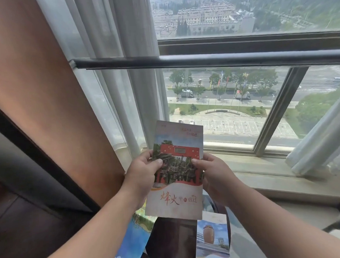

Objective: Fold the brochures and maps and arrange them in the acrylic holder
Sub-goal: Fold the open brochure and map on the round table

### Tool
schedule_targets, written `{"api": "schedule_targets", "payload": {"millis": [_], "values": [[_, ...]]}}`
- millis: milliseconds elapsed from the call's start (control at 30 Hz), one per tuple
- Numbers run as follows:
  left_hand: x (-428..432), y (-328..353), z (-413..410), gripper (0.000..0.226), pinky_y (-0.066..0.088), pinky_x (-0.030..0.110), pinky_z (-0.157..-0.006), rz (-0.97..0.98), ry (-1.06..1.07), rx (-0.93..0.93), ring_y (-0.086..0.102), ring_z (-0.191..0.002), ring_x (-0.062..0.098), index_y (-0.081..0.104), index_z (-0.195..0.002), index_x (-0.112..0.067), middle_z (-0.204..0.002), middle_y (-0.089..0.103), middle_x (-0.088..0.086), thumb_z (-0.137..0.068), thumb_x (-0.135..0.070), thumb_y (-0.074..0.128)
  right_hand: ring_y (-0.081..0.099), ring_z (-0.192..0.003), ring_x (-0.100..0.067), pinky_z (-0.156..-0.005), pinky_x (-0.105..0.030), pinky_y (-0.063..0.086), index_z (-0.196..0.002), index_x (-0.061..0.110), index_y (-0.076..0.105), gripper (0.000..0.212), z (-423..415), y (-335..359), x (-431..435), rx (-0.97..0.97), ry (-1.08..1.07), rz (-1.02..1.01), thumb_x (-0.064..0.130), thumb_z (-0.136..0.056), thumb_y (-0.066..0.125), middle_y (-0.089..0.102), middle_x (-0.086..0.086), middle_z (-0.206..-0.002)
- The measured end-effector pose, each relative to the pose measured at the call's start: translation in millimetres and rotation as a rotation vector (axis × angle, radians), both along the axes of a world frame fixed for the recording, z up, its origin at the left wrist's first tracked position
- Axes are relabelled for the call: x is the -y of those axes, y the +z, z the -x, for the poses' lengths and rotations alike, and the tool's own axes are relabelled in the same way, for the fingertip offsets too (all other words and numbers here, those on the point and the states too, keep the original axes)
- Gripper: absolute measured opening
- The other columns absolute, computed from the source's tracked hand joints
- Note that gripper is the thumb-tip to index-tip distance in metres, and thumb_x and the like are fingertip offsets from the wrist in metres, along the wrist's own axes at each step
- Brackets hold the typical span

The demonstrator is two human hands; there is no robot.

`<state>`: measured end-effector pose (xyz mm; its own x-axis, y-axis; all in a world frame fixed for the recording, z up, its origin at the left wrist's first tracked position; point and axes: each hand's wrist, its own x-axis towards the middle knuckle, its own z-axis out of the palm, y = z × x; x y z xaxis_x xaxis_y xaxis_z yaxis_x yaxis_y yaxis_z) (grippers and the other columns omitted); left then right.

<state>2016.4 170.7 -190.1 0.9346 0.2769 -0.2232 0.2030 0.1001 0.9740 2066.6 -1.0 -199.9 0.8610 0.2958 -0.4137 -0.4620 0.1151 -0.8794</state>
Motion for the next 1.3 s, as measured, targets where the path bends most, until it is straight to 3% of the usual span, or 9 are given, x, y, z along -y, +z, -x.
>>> {"api": "schedule_targets", "payload": {"millis": [133,267,400,500,567,700,833,967,1300], "values": [[-1,-4,-1,0.028,0.058,0.041,-0.079,-0.361,0.076,-0.026,0.066,-0.097,0.020,0.056,-0.120,-0.030,-0.109,0.065,-0.003,-0.093,-0.027,0.062,0.069,-0.100,-0.039,-0.090,-0.062,0.052,-0.113,0.011,0.064,0.023,-3,2,-2,0.036,-0.021,0.023,0.006,-0.101,0.045,0.073,-0.017,-0.107],[1,-3,-1,0.030,0.057,0.038,-0.070,0.041,-0.035,-0.137,0.072,-0.091,0.026,0.054,-0.126,-0.019,-0.108,0.071,0.009,-0.096,-0.025,0.056,0.070,-0.099,-0.038,-0.087,-0.059,0.055,-0.114,0.011,0.064,0.025,-4,0,-2,0.038,0.011,0.004,0.005,-0.101,0.044,0.074,-0.015,-0.105],[11,-10,-3,0.019,0.060,0.045,-0.073,-0.009,0.018,-0.088,0.073,-0.088,0.028,0.064,-0.108,-0.020,-0.099,0.074,0.009,-0.098,-0.011,0.052,0.070,-0.094,-0.030,-0.083,-0.054,0.058,-0.121,0.021,0.058,0.024,-2,-8,-5,0.123,-0.015,0.200,0.016,-0.098,0.054,0.068,-0.009,-0.112],[18,-14,-6,0.023,0.060,0.041,-0.067,0.059,-0.021,-0.073,0.073,-0.085,0.026,0.066,-0.106,-0.025,-0.096,0.075,0.007,-0.098,-0.010,0.051,0.068,-0.096,-0.025,-0.079,-0.046,0.060,-0.140,0.023,0.039,0.054,-6,-14,3,0.090,-0.037,0.285,0.029,-0.092,0.064,0.059,-0.005,-0.124],[24,-17,-8,0.021,0.058,0.035,-0.062,0.073,-0.072,-0.087,0.074,-0.083,0.024,0.065,-0.108,-0.025,-0.096,0.075,0.006,-0.097,-0.012,0.052,0.072,-0.089,-0.024,-0.075,-0.047,0.061,-0.127,0.020,0.052,0.035,-10,-17,13,0.075,-0.029,0.261,0.029,-0.094,0.061,0.069,-0.007,-0.112],[39,-34,-19,0.023,0.059,0.035,-0.065,-0.076,-0.009,-0.083,0.073,-0.085,0.016,0.055,-0.116,-0.031,-0.099,0.073,-0.001,-0.096,-0.019,0.055,0.074,-0.081,-0.023,-0.070,-0.047,0.062,-0.097,0.023,0.065,0.011,-14,-29,31,0.096,-0.041,0.302,0.020,-0.097,0.054,0.075,-0.004,-0.095],[69,-69,-30,0.031,0.061,0.044,-0.065,-0.127,0.026,-0.125,0.073,-0.082,0.021,0.050,-0.120,-0.034,-0.098,0.073,0.004,-0.097,-0.014,0.052,0.069,-0.086,-0.020,-0.064,-0.038,0.061,-0.100,0.029,0.056,0.007,-12,-60,60,0.101,-0.007,0.433,0.023,-0.097,0.055,0.068,0.000,-0.099],[104,-138,-27,0.033,0.058,0.051,-0.076,-0.248,-0.038,-0.235,0.070,-0.088,0.025,0.049,-0.116,-0.038,-0.101,0.069,0.002,-0.095,-0.012,0.051,0.064,-0.088,-0.016,-0.079,-0.046,0.058,-0.105,0.027,0.053,0.016,-1,-117,96,0.103,0.009,0.686,0.022,-0.092,0.059,0.064,0.005,-0.099],[128,-322,-5,0.032,0.050,0.031,-0.062,-0.798,-0.312,-0.548,0.059,-0.076,0.009,0.040,-0.122,-0.031,-0.097,0.062,-0.009,-0.093,-0.026,0.052,0.063,-0.079,-0.013,-0.072,-0.037,0.057,-0.102,0.024,0.056,0.011,28,-303,109,-0.121,0.117,0.949,0.017,-0.093,0.058,0.067,0.002,-0.099]]}}
